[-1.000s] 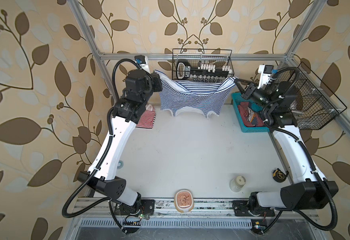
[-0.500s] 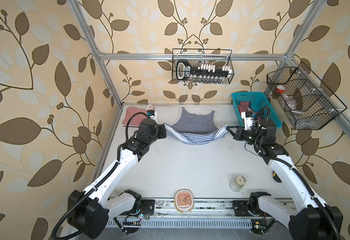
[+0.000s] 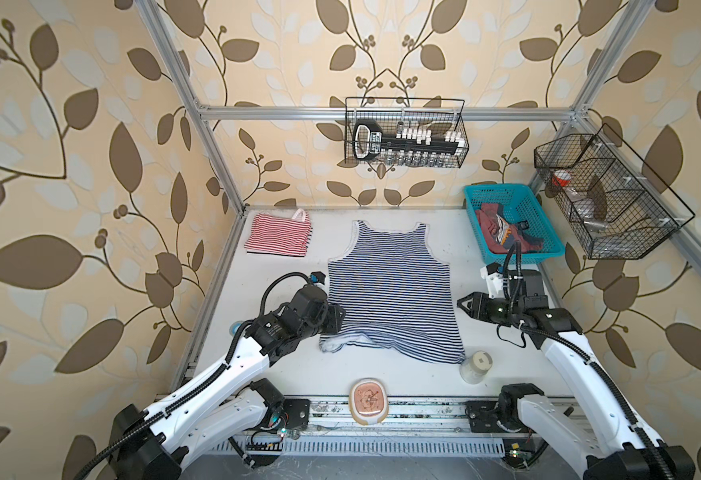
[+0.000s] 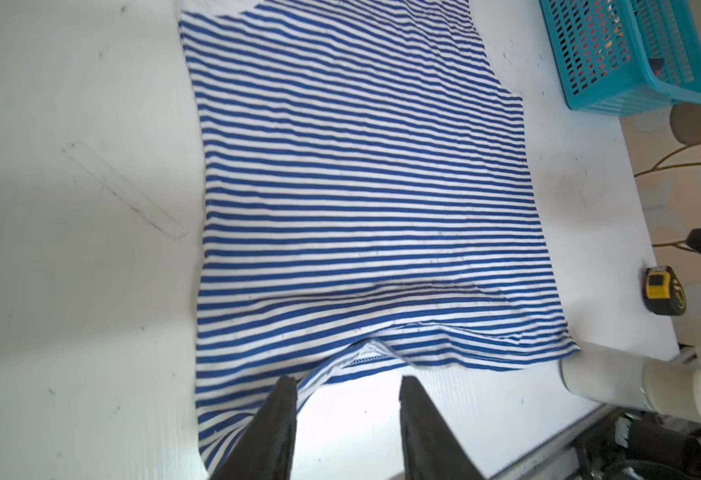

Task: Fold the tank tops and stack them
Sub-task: 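Swing the tank top down flat onto the table and open both grippers, then move both grippers to the shoulder straps farthest from the robot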

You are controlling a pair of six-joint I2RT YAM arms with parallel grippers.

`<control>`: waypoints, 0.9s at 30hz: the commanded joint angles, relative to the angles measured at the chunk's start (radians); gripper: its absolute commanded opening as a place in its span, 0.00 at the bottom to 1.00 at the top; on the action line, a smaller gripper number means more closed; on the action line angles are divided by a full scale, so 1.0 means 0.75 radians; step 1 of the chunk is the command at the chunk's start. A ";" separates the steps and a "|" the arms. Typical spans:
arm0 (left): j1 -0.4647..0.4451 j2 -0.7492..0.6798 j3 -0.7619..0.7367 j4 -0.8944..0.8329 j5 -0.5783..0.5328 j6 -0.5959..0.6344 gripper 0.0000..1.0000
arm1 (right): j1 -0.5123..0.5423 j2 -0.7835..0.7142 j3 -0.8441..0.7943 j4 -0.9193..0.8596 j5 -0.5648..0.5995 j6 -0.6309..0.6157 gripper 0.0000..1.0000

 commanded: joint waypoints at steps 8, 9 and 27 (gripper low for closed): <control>-0.013 0.034 0.192 0.106 -0.240 0.122 0.45 | 0.054 0.102 0.009 0.063 0.032 0.017 0.33; -0.012 0.131 0.261 0.109 -0.294 0.155 0.43 | 0.071 0.133 0.017 0.093 0.033 0.024 0.32; 0.188 2.085 2.160 -0.549 -0.061 0.485 0.21 | 0.211 0.935 0.385 0.125 0.031 -0.152 0.28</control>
